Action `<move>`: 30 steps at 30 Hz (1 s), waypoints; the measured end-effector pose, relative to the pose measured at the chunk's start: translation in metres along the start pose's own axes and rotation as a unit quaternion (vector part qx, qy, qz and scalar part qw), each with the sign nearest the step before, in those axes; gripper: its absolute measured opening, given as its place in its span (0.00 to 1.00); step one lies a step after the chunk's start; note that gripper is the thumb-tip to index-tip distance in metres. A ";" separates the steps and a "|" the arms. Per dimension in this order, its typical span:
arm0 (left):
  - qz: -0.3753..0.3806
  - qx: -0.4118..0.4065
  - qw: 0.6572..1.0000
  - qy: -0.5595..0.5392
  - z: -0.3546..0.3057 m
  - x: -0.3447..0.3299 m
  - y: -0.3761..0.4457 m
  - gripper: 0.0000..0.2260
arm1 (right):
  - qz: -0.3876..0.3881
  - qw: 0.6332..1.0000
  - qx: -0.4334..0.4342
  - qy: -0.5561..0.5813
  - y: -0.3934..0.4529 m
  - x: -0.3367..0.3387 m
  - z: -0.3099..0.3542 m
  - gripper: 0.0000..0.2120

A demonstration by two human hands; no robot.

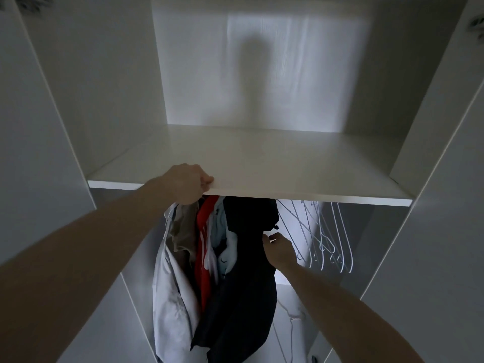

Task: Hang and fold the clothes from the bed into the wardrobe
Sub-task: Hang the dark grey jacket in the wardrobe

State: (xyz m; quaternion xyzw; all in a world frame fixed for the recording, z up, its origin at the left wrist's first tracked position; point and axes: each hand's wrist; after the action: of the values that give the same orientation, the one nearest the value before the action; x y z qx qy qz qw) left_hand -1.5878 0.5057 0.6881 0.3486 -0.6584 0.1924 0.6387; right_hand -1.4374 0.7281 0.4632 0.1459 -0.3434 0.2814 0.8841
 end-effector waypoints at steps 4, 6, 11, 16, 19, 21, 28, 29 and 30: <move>-0.005 -0.002 1.000 0.001 0.000 -0.002 0.000 0.18 | -0.094 0.995 0.017 -0.038 0.009 0.023 -0.021 0.24; -0.007 -0.002 1.000 -0.001 0.001 -0.002 -0.001 0.18 | -0.078 0.993 -0.027 -0.085 0.017 0.034 -0.034 0.29; -0.007 0.002 1.000 0.000 0.003 -0.005 0.005 0.18 | -0.033 0.989 -0.096 -0.108 0.033 0.040 -0.055 0.28; -0.015 0.010 1.000 -0.005 0.008 -0.008 0.009 0.17 | 0.003 0.985 -0.110 -0.131 0.047 0.028 -0.060 0.18; -0.015 0.018 1.000 -0.016 0.008 -0.006 0.010 0.17 | -0.003 0.990 -0.096 -0.107 0.046 0.019 -0.056 0.12; -0.011 0.022 1.000 -0.019 0.005 -0.006 0.009 0.17 | -0.054 0.992 -0.077 -0.086 0.039 0.011 -0.055 0.12; -0.012 0.004 0.999 0.031 0.005 -0.009 0.002 0.19 | -0.140 0.987 -0.070 0.029 0.009 0.009 -0.051 0.13; -0.013 -0.001 0.999 0.047 0.004 -0.010 0.000 0.19 | -0.143 0.987 -0.065 0.030 0.002 0.012 -0.054 0.13; -0.018 -0.003 0.998 0.056 0.005 -0.013 -0.002 0.20 | -0.141 0.988 -0.057 0.030 -0.005 0.013 -0.057 0.13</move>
State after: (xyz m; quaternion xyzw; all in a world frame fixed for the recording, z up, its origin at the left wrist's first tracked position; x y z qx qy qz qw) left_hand -1.5903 0.5037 0.6742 0.3472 -0.6160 0.1982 0.6788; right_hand -1.3968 0.7553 0.4309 0.1339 -0.3081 0.1385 0.9317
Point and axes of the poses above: each hand's wrist, its own y-axis towards the middle knuckle, its own x-axis out of the back of the hand, z = x × y, and after that the axes turned 9 degrees about -z, right-handed
